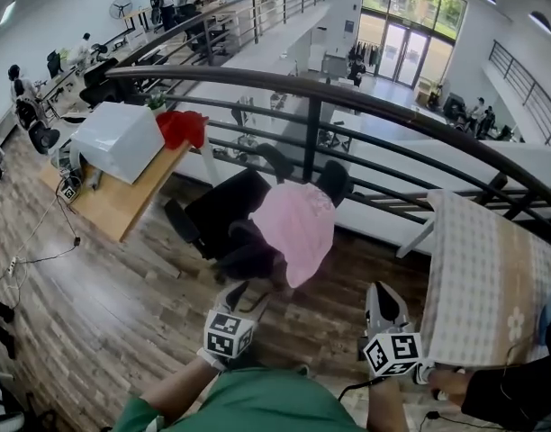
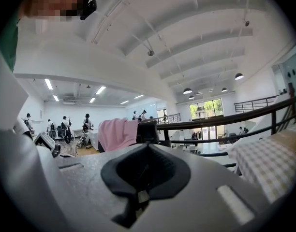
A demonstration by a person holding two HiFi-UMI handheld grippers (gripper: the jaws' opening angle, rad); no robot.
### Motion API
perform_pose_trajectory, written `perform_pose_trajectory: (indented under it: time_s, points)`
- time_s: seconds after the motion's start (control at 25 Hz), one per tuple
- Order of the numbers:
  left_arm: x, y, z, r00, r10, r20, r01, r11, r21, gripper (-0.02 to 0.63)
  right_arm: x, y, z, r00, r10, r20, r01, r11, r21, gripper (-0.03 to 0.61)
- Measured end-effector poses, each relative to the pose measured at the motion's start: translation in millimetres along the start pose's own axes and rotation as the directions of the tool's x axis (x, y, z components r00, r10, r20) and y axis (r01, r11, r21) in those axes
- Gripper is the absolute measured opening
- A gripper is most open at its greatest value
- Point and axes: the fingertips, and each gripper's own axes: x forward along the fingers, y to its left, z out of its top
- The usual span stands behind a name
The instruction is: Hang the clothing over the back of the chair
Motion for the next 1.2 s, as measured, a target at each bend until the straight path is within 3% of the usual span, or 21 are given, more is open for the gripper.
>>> perform_pose_trajectory:
  time_s: [0.28, 0.44, 0.52, 1.2]
  points:
    - [-31, 55, 21, 0.993, 0.098, 0.067, -0.096, 0.995, -0.022, 0.21, 29, 37, 2, 0.999, 0.051, 0.008, -0.051, 0.999, 0.005, 0.003]
    - [-42, 73, 38, 0.987, 0.096, 0.126, -0.093, 0.995, -0.029, 0.047, 43, 53, 2, 0.998, 0.062, 0.006, -0.062, 0.998, 0.007, 0.003]
    - [-47, 80, 44, 0.984, 0.098, 0.152, -0.095, 0.995, -0.033, 0.018, 47, 59, 2, 0.998, 0.061, 0.007, -0.061, 0.998, 0.008, 0.003]
    - [-44, 99, 74, 0.973, 0.067, 0.22, -0.07, 0.998, 0.002, 0.011, 56, 71, 27, 0.998, 0.021, 0.051, -0.019, 0.999, -0.046, 0.003]
